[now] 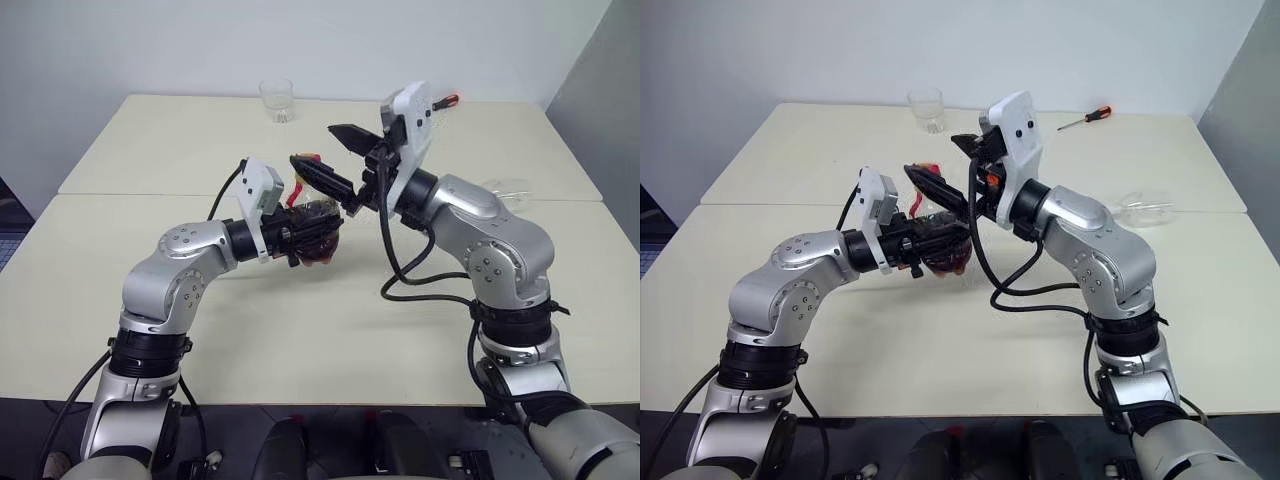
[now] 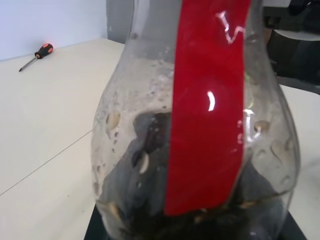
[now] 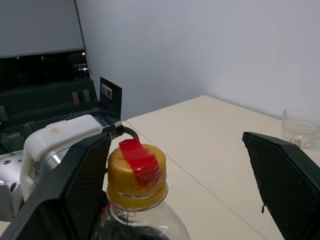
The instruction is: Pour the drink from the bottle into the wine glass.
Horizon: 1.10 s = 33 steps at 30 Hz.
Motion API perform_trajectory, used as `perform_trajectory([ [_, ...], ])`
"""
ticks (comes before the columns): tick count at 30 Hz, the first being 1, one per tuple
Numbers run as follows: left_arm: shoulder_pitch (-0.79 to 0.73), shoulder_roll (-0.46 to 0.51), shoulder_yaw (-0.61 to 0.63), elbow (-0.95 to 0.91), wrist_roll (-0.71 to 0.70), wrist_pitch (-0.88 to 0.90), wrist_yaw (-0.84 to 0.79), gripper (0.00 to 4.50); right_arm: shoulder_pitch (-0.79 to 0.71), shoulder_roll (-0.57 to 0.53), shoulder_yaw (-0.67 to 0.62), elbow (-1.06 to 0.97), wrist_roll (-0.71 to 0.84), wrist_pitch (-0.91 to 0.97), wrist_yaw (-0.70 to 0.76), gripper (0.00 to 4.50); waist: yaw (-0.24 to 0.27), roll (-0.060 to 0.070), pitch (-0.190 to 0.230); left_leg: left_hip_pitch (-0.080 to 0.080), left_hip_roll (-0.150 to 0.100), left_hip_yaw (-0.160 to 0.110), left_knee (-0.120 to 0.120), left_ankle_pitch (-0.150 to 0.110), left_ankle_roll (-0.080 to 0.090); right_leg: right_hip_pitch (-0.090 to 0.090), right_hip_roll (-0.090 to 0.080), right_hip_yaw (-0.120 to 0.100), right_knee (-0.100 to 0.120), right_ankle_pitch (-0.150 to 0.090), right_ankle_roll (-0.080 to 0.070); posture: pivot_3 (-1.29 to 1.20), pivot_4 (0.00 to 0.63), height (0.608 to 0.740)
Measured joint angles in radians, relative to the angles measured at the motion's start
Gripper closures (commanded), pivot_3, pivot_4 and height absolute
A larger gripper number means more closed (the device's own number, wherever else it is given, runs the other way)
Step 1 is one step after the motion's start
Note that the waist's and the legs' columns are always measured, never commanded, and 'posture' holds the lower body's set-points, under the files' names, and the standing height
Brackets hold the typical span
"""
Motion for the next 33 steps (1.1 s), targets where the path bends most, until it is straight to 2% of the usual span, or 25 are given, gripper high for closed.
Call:
perform_trajectory([
  [33,0.003,-0.003,-0.004,0.000,0.001,0.004,0.000,3.18,0.014,-0.048,0.014,-0.010,-0.014,-0.014,0.026,0.00,0.000,0.000,0.000,0.000,0.000,0.000,0.000,0.000,0.000,0.000,0.000,0.000,0.000,0.000,0.000,0.00,0.150,0.740],
])
